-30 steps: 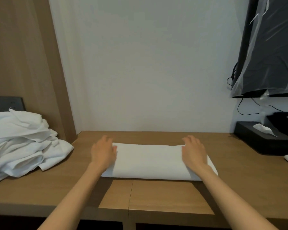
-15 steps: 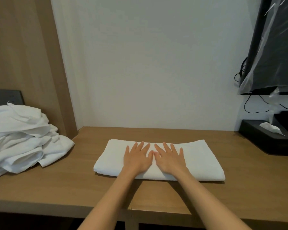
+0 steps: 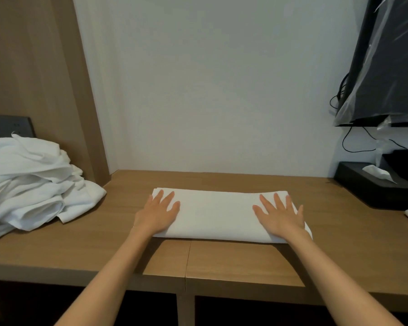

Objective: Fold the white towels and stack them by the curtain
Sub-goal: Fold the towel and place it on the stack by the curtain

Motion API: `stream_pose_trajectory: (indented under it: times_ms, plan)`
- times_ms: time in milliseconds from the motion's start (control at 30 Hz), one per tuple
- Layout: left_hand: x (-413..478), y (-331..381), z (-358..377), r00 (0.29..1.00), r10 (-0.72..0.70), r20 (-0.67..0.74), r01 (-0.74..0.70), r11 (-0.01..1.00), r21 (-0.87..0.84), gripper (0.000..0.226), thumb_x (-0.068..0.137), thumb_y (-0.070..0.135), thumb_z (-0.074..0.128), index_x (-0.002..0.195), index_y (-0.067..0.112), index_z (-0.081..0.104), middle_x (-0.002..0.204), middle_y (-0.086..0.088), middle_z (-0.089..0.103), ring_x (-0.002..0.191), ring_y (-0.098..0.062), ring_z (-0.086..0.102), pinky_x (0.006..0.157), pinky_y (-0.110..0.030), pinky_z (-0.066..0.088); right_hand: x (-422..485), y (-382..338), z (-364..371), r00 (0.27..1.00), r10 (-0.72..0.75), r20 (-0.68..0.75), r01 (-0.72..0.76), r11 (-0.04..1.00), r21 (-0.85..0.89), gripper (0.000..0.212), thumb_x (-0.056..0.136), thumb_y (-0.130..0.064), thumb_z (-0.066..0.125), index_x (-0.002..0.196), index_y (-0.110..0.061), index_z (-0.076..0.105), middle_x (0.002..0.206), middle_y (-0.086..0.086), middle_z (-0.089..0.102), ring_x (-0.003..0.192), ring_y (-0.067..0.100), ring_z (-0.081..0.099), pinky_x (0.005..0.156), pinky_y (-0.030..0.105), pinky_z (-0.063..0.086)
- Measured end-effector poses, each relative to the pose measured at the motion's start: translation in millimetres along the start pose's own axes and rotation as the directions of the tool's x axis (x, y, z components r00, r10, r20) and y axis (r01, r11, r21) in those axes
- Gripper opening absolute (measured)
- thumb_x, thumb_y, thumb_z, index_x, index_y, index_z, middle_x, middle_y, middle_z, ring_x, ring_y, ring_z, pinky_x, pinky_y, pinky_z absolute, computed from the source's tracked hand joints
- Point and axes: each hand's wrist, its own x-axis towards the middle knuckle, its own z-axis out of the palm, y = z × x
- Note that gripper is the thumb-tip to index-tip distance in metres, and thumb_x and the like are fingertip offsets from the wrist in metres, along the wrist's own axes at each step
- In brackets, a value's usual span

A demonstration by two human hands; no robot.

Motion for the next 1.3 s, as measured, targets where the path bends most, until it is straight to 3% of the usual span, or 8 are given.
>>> stream_pose_trajectory:
  times_ms: [167, 300, 367, 567, 767, 1000, 1133, 1300]
  plan:
    - [-7, -3, -3, 0.997, -0.065, -0.035, 0.062, 0.996, -0.058, 0.057, 0.095, 0.062, 0.019, 0.149, 0.041, 0.020, 0.160, -0.011, 0.006, 0.143, -0.036, 0.019, 0.114, -0.051, 0.018, -11, 0, -2, 0.991, 0.106, -0.077, -0.099, 0.991, 0.086, 0.058, 0.097, -0.058, 0.014, 0.151, -0.039, 0.007, 0.161, -0.001, -0.008, 0.138, 0.042, 0.022, 0.112, 0.044, 0.019]
    - [-10, -5, -5, 0.991, -0.108, -0.081, 0.102, 0.992, -0.071, 0.056, 0.096, 0.060, 0.022, 0.148, 0.038, 0.023, 0.150, -0.016, 0.031, 0.136, -0.039, 0.026, 0.110, -0.051, 0.022, -11, 5, -4, 0.978, 0.175, -0.112, -0.154, 0.972, 0.175, 0.057, 0.098, -0.056, 0.023, 0.150, -0.035, 0.019, 0.156, 0.016, 0.013, 0.133, 0.042, 0.028, 0.109, 0.045, 0.025]
    - [-9, -6, -6, 0.989, -0.128, -0.067, 0.122, 0.988, -0.091, 0.058, 0.095, 0.062, 0.023, 0.148, 0.039, 0.022, 0.148, -0.019, 0.032, 0.135, -0.040, 0.027, 0.109, -0.050, 0.024, -9, 9, -4, 0.976, 0.192, -0.101, -0.168, 0.963, 0.209, 0.058, 0.096, -0.059, 0.025, 0.149, -0.036, 0.020, 0.148, 0.018, 0.028, 0.128, 0.041, 0.033, 0.104, 0.046, 0.030]
    - [-5, -5, -8, 0.986, -0.152, -0.071, 0.142, 0.982, -0.121, 0.065, 0.091, 0.067, 0.028, 0.149, 0.037, 0.022, 0.146, -0.017, 0.039, 0.131, -0.039, 0.037, 0.106, -0.043, 0.030, 3, 21, -3, 0.981, 0.160, -0.109, -0.118, 0.940, 0.319, 0.058, 0.093, -0.063, 0.031, 0.146, -0.039, 0.026, 0.140, 0.016, 0.042, 0.122, 0.038, 0.045, 0.096, 0.043, 0.040]
    - [4, -8, -11, 0.986, -0.065, -0.153, 0.013, 0.947, -0.322, 0.057, 0.094, 0.054, 0.044, 0.144, 0.027, 0.037, 0.149, -0.002, 0.041, 0.134, -0.028, 0.039, 0.106, -0.039, 0.032, 24, 24, 1, 0.943, 0.146, -0.299, 0.028, 0.861, 0.508, 0.045, 0.091, -0.048, 0.051, 0.134, -0.036, 0.049, 0.134, 0.005, 0.057, 0.121, 0.033, 0.051, 0.093, 0.038, 0.042]
    - [57, -32, -24, 0.974, -0.054, -0.218, -0.042, 0.908, -0.416, 0.056, 0.093, 0.043, 0.054, 0.140, 0.016, 0.045, 0.148, -0.004, 0.042, 0.136, -0.024, 0.036, 0.109, -0.037, 0.028, 70, -16, -10, 0.897, 0.113, -0.428, 0.209, 0.744, 0.635, 0.041, 0.090, -0.035, 0.061, 0.130, -0.026, 0.057, 0.136, 0.004, 0.056, 0.127, 0.025, 0.047, 0.098, 0.030, 0.036]
    - [86, -47, -29, 0.976, -0.061, -0.210, -0.037, 0.901, -0.433, 0.055, 0.090, 0.043, 0.060, 0.137, 0.017, 0.049, 0.146, -0.002, 0.044, 0.136, -0.022, 0.036, 0.108, -0.035, 0.029, 95, -36, -13, 0.897, 0.123, -0.426, 0.214, 0.721, 0.659, 0.039, 0.089, -0.035, 0.063, 0.128, -0.027, 0.060, 0.135, 0.000, 0.057, 0.127, 0.021, 0.047, 0.091, 0.020, 0.030]
    - [91, -55, -44, 0.968, -0.102, -0.229, -0.022, 0.876, -0.483, 0.050, 0.089, 0.043, 0.061, 0.134, 0.023, 0.052, 0.143, -0.001, 0.048, 0.131, -0.021, 0.042, 0.101, -0.034, 0.035, 109, -56, -24, 0.925, 0.102, -0.365, 0.198, 0.691, 0.695, 0.040, 0.089, -0.036, 0.063, 0.128, -0.027, 0.059, 0.135, 0.000, 0.057, 0.126, 0.020, 0.048, 0.095, 0.022, 0.031]
